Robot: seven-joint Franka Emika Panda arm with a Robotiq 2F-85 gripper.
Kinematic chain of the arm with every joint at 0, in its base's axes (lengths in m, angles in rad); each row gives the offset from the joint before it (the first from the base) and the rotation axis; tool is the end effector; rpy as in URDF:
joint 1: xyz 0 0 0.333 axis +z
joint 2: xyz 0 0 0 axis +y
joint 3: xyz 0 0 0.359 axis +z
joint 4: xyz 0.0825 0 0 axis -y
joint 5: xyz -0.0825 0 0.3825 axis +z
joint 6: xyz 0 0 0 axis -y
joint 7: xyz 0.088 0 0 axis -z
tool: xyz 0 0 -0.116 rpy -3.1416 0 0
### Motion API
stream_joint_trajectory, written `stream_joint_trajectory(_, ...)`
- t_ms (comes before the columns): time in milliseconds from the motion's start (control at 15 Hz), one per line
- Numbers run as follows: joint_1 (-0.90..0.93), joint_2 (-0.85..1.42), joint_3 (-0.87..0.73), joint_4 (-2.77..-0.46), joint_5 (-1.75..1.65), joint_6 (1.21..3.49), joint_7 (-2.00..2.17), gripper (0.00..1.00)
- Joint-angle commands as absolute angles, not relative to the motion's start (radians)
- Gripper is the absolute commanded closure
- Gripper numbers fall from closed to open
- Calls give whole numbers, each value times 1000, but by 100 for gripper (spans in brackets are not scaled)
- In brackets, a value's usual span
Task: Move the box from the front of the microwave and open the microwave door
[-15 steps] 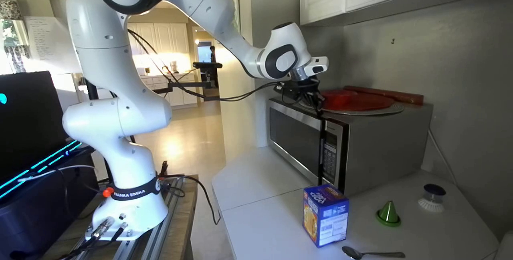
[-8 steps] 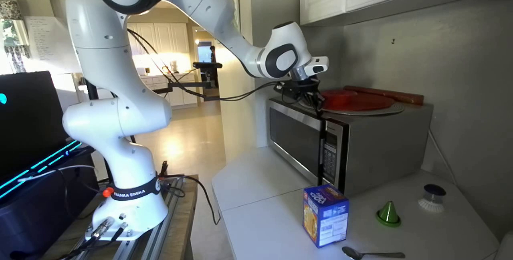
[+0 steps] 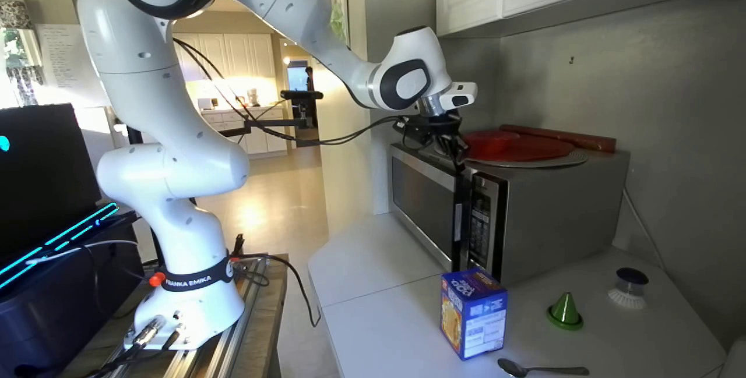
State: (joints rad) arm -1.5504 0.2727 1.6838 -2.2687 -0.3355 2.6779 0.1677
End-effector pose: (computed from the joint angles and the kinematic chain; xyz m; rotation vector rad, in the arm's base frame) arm 0.5490 0.0519 0.4522 -2.9325 -0.2560 -0.6794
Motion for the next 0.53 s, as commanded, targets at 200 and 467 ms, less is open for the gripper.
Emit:
stream_joint_trajectory(200,-1817,415,1894,-2357,-367,2423,144,100)
stream_joint_trajectory(467,-1900,498,1934,-2387,-369,2163,79,100)
